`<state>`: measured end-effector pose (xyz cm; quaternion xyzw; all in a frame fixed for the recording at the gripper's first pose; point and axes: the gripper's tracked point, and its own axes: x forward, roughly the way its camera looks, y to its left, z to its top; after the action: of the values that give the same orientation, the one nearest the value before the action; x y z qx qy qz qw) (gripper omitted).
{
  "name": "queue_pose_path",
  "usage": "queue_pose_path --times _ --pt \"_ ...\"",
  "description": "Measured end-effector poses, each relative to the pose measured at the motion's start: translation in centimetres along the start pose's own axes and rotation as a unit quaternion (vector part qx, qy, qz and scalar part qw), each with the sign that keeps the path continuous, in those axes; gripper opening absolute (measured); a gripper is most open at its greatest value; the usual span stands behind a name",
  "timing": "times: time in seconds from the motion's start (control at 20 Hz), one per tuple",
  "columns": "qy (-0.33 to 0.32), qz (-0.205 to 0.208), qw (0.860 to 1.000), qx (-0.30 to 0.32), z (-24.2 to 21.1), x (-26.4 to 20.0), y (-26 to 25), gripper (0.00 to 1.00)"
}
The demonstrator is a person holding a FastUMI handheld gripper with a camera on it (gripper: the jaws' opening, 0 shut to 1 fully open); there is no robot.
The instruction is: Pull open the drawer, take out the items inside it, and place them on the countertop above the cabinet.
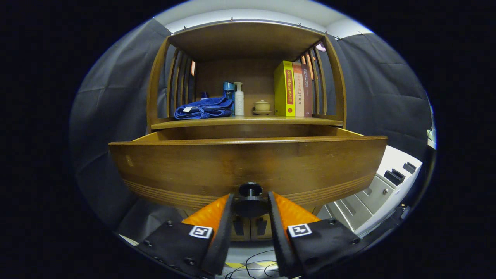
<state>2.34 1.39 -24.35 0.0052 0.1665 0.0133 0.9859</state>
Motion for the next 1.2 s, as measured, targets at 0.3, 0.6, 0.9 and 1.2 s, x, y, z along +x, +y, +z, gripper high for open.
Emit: queue_pose_path --times 0.3,0.6,0.9,1.2 --pt "-0.005 0.014 1.000 0.006 -0.2 -0.1 0.9 0.98" --pt "-0.090 0.047 0.994 0.031 5.1 -4.2 2.3 0.99" --pt "-0.189 0.062 0.980 -0.011 18.3 -7.2 2.2 0.99" --pt "-0.067 0.085 0.994 0.022 25.6 0.2 2.4 0.98"
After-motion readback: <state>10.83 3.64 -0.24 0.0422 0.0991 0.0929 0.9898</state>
